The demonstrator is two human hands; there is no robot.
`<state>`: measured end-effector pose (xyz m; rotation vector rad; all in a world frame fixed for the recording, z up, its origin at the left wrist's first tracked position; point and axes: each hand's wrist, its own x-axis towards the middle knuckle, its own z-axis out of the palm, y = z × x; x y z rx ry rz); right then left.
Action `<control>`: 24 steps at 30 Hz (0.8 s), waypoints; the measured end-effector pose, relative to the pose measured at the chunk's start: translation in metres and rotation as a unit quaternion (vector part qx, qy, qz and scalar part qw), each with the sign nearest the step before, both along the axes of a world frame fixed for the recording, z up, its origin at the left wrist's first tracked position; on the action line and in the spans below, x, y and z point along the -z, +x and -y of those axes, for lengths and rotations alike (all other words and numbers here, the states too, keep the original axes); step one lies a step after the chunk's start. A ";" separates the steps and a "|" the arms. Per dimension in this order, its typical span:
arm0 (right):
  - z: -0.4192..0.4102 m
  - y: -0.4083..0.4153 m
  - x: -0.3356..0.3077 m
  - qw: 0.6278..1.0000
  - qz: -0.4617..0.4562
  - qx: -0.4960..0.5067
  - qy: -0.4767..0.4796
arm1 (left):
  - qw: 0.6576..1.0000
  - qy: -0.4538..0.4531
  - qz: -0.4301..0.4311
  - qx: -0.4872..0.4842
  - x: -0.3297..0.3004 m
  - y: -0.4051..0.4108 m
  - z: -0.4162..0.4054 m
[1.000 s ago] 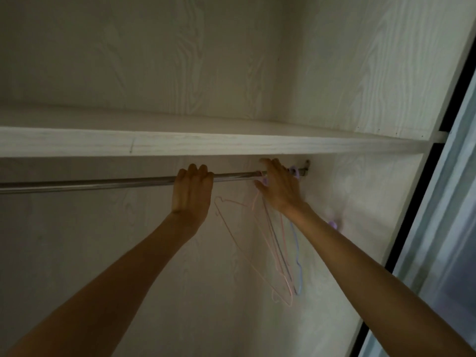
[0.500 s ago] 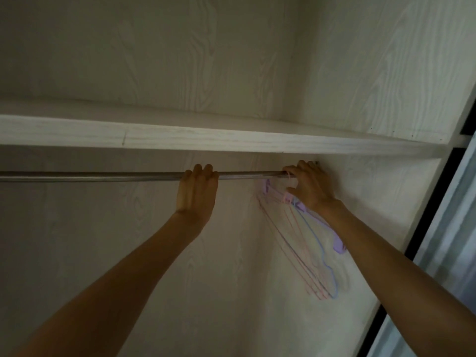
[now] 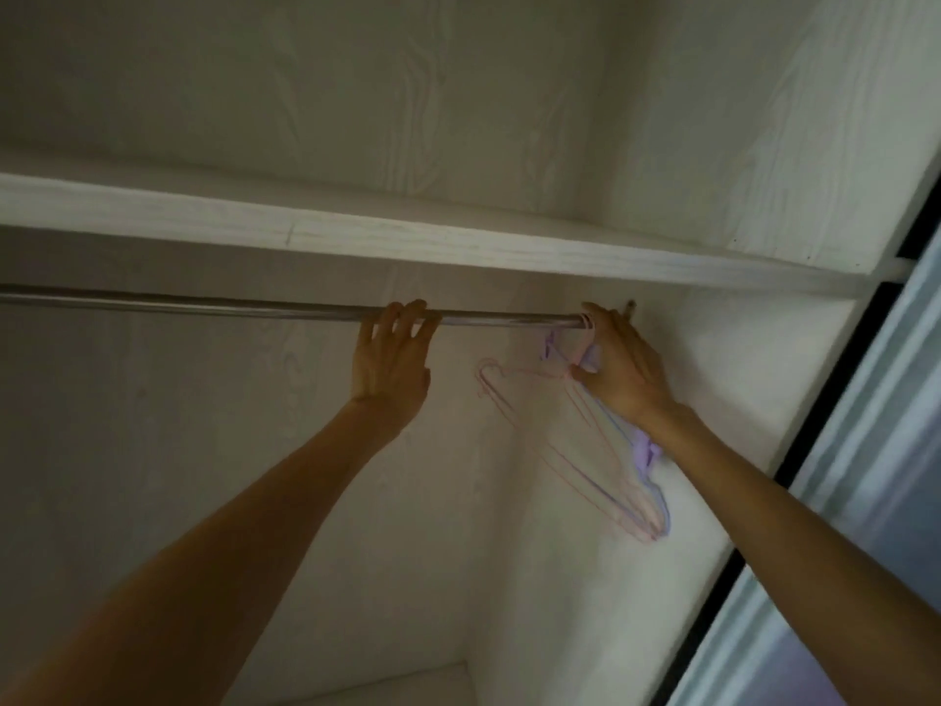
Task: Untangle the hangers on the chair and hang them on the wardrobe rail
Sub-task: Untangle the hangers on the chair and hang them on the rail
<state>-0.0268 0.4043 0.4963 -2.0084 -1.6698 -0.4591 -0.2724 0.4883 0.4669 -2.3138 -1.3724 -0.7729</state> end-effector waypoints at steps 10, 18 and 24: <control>0.190 -0.089 0.072 0.983 -0.033 0.094 -0.155 | 0.936 -0.265 0.082 0.218 0.082 0.014 0.129; 0.379 -0.086 0.157 0.912 -0.112 0.256 -0.301 | 0.788 -0.482 -0.028 0.382 0.157 0.053 0.249; 0.514 -0.056 0.200 0.836 -0.214 0.365 -0.349 | 0.706 -0.541 -0.120 0.441 0.194 0.106 0.336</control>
